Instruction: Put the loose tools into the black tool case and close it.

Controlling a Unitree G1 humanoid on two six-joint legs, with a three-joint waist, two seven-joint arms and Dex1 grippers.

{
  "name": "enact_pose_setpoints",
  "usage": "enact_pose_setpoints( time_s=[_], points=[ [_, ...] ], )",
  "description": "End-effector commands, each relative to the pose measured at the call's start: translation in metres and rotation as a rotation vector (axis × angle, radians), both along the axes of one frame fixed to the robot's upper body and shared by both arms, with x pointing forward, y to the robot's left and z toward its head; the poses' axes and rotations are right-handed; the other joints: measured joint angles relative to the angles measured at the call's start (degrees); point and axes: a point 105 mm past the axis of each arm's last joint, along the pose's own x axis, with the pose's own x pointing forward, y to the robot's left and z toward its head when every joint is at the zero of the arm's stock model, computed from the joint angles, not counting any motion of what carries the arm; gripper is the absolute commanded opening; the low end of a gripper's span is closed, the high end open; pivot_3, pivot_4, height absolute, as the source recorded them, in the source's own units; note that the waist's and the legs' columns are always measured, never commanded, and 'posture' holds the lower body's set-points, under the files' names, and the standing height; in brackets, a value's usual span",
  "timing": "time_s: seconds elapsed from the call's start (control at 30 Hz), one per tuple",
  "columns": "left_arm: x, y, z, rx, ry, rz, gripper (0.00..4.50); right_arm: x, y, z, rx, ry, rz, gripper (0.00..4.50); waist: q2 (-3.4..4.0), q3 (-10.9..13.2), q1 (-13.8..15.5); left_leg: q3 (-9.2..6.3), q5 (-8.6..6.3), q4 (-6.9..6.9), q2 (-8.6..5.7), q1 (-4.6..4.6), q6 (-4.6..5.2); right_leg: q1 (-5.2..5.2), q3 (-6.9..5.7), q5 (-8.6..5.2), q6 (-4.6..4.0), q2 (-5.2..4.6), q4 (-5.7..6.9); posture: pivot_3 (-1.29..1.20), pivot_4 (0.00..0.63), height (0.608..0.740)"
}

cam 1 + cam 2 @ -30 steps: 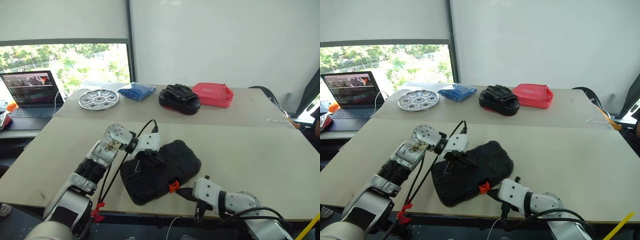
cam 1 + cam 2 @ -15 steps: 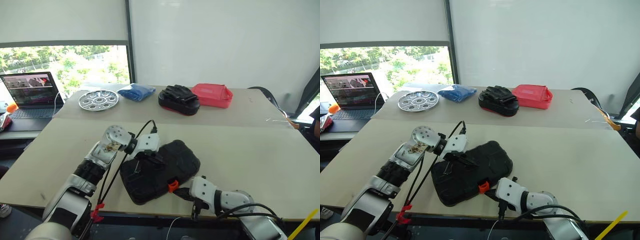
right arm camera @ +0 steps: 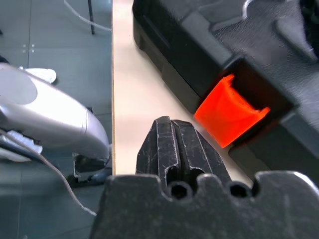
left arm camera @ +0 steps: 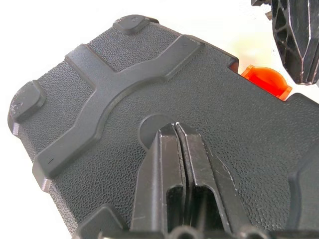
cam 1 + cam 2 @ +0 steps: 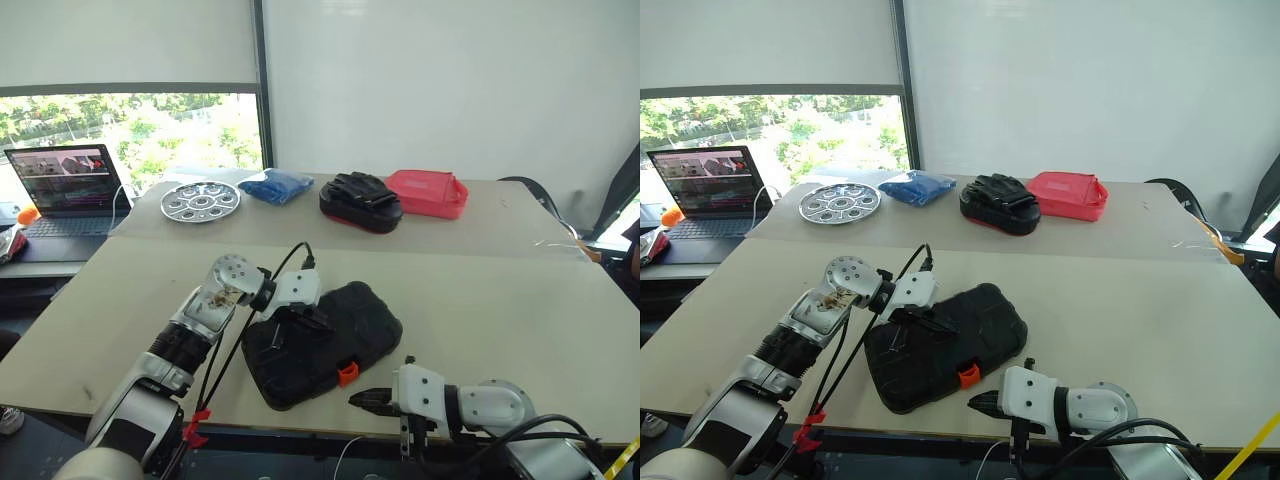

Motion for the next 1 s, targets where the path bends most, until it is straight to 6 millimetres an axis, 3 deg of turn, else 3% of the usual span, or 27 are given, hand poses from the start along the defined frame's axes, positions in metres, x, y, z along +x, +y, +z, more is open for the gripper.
enact_pose_setpoints(
  time_s=[0.03,0.37,0.53,0.73,0.87,0.93,1.0],
  points=[
    [-0.006,0.013,-0.043,0.144,0.100,0.035,0.08,0.011,0.006,0.011,0.021,-0.062,-0.017,0.00,0.00,0.00,0.00,-0.01,0.00,-0.02,0.00,0.03,0.00,0.02,0.00,0.00,0.00,0.00,-0.03,0.00,0.150,0.740],
    [-0.004,0.009,-0.042,0.141,0.099,0.033,0.08,0.037,0.002,-0.005,-0.047,-0.115,-0.083,0.00,-0.21,-0.21,-0.01,-0.04,0.00,-0.25,0.02,0.50,0.00,0.36,0.00,-0.08,-0.12,-0.02,-0.13,0.00,0.150,0.740],
    [-0.003,0.009,-0.042,0.140,0.099,0.037,0.08,0.026,0.002,-0.008,-0.046,-0.100,-0.035,0.00,-0.21,-0.25,0.06,-0.09,0.00,-0.31,0.01,0.58,-0.01,0.39,0.05,-0.10,-0.14,-0.04,-0.13,0.00,0.150,0.740],
    [-0.001,0.010,-0.040,0.126,0.097,0.049,0.08,0.015,-0.006,0.006,-0.022,-0.086,-0.023,0.00,-0.22,-0.25,0.18,-0.09,0.00,-0.42,-0.01,0.51,-0.01,0.34,0.04,-0.11,-0.04,-0.10,-0.20,0.00,0.150,0.740],
    [0.007,0.016,-0.015,0.005,0.120,0.124,0.08,0.001,-0.025,0.025,0.015,-0.003,-0.067,0.00,-0.20,-0.24,0.16,-0.12,0.00,-0.67,-0.01,0.47,-0.01,0.30,0.04,-0.13,-0.02,-0.13,-0.38,0.00,0.150,0.740],
    [0.004,0.031,-0.001,-0.016,0.136,0.137,0.63,-0.005,-0.039,0.036,0.023,0.040,-0.098,0.00,-0.21,-0.23,-0.04,-0.25,0.00,-0.69,0.00,0.23,0.00,0.16,-0.02,-0.12,-0.02,-0.10,-0.48,0.00,0.150,0.740],
    [-0.003,0.048,0.016,-0.050,0.180,0.136,1.27,-0.012,-0.056,0.046,0.031,0.119,-0.124,0.60,-0.19,-0.21,-0.70,-0.30,0.00,-0.74,0.02,-0.04,0.00,-0.14,0.02,-0.08,-0.05,-0.07,-0.51,0.00,0.150,0.740]
  ],
)
